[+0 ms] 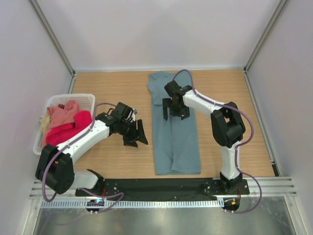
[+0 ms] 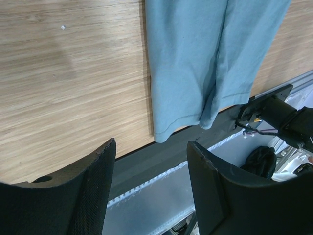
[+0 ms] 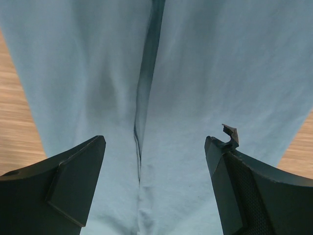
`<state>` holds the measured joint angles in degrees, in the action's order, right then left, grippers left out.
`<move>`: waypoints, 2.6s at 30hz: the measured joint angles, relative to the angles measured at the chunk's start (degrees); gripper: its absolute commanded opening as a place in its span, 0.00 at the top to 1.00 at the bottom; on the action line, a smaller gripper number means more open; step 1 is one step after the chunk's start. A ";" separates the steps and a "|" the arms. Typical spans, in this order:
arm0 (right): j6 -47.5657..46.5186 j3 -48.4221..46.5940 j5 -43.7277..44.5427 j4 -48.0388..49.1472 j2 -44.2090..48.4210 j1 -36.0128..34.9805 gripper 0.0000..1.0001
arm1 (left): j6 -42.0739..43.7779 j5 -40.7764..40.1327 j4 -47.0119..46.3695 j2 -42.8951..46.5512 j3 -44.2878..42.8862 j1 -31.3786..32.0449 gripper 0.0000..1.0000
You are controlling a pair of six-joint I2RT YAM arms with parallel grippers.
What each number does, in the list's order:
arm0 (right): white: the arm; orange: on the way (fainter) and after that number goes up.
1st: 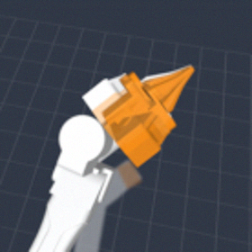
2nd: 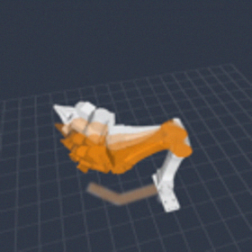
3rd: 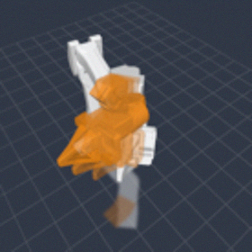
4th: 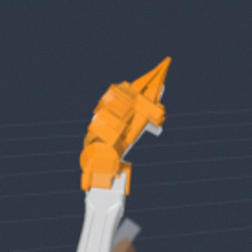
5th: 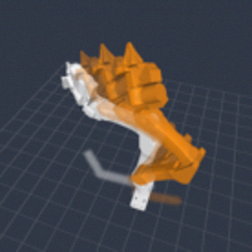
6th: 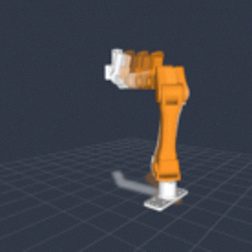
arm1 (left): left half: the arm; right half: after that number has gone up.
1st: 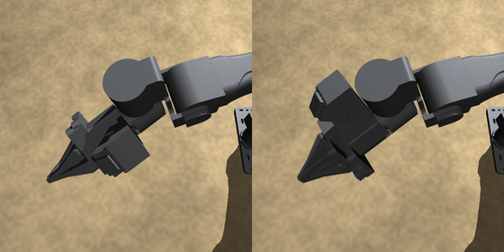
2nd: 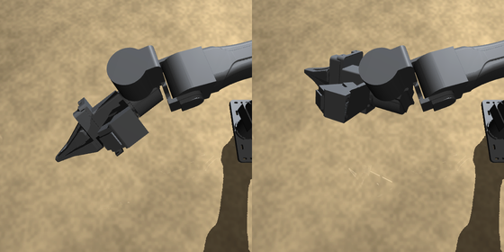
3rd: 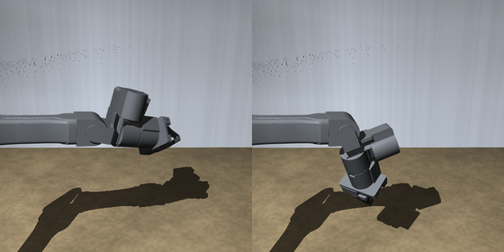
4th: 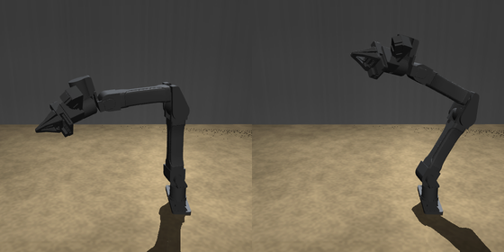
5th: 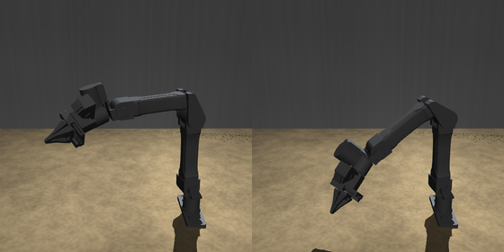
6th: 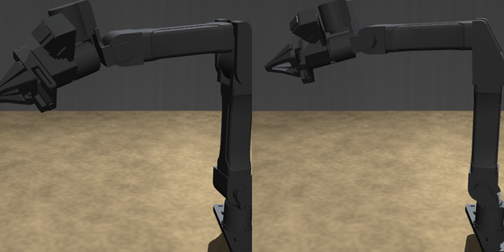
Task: Fold and stack the t-shirts
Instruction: Fold the tshirt
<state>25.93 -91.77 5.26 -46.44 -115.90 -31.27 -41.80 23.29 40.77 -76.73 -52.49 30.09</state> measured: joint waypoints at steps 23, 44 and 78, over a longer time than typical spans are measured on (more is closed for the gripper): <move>14.78 -30.88 1.92 -5.77 -22.29 -1.99 0.07 | 1.51 -3.34 1.75 -11.56 -7.21 -0.11 0.38; 11.98 33.97 -10.34 -6.05 29.24 -1.99 0.38 | 5.77 -2.14 4.44 -12.20 -0.72 -1.73 0.46; 19.43 42.18 -18.23 2.19 26.05 -6.58 0.49 | -2.14 -3.21 0.22 -16.04 3.56 2.14 0.58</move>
<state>45.36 -49.58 -12.97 -44.25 -89.84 -37.85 -43.94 20.08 40.99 -92.77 -48.93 32.23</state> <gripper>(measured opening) 0.522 0.423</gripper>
